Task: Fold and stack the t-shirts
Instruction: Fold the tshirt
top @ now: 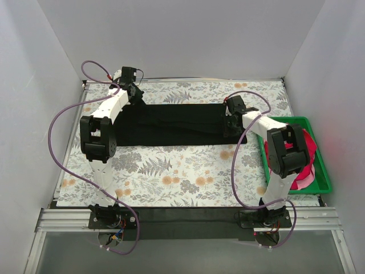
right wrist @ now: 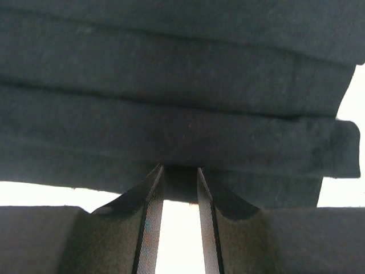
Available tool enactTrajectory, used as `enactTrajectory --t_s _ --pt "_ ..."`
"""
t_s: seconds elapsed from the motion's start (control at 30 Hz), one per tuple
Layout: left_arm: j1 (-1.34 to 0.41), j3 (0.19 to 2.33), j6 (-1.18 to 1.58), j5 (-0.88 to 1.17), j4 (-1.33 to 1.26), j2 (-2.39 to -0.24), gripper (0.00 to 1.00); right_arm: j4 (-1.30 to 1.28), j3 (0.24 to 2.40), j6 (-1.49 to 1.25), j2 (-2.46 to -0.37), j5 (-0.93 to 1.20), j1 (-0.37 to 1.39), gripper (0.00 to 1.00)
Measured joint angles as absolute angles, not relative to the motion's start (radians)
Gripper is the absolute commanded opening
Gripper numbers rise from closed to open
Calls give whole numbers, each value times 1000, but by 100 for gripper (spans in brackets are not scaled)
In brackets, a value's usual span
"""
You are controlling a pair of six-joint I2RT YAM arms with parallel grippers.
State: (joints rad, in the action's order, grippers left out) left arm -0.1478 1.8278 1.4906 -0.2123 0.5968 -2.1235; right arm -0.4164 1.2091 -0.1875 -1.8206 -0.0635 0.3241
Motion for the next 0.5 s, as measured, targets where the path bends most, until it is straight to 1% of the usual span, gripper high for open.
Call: enactTrajectory --t_s 0.23,0.5 --pt "-141 1828 1496 -209 597 -2123 0 -416 1283 -197 -1893 -52 290 31" --pt "-128 1828 1497 -205 598 -2123 0 -410 1361 -218 -1944 -51 245 34"
